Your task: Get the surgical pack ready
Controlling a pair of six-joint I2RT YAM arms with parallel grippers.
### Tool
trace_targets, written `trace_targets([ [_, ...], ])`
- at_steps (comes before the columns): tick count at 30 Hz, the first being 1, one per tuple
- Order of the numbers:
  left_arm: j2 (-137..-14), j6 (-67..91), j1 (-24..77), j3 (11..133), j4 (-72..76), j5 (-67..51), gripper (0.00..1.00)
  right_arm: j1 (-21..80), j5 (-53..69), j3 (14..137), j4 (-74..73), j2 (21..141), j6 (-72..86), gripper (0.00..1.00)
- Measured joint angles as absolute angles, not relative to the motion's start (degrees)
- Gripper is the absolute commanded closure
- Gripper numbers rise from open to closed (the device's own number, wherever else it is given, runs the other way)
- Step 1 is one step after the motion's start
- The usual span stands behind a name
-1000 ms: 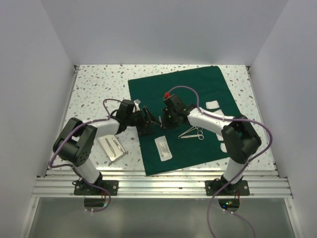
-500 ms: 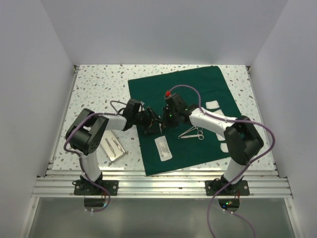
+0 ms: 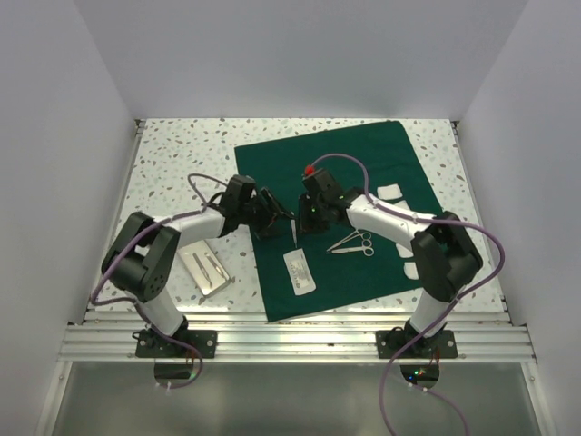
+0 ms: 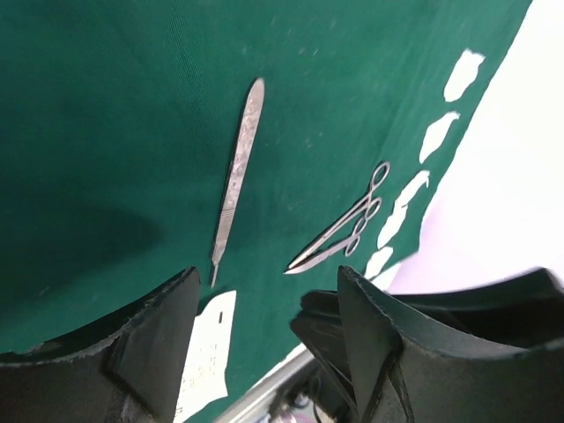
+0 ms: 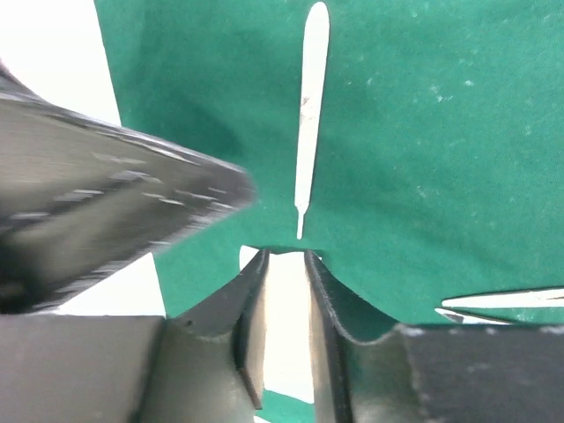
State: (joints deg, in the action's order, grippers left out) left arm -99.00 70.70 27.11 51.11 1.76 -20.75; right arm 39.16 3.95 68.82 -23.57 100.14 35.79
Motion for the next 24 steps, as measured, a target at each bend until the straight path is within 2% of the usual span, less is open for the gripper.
trace_targets([
  [6, -90.96, 66.76, 24.75, 50.06, -4.67, -13.08, 0.3, 41.74, 3.4, 71.68, -26.2, 103.9, 35.48, 0.68],
  [7, -90.19, 66.37, 24.38, 49.91, -5.48, -12.32, 0.3, 42.35, 3.29, 72.29, -26.48, 104.99, 35.4, 0.69],
  [9, -88.6, 65.49, 23.31, 49.56, -7.09, -10.9, 0.3, 43.51, 2.55, 73.3, -27.03, 107.13, 35.18, 0.82],
  [11, -87.02, 64.84, 22.22, 48.66, -8.19, -9.82, 0.3, 44.38, 2.15, 73.78, -27.73, 108.64, 35.16, 0.84],
  [24, -81.56, 62.35, 19.99, 44.73, -10.39, -8.38, 0.31, 46.26, -4.43, 77.12, -32.8, 109.78, 34.02, 0.74],
])
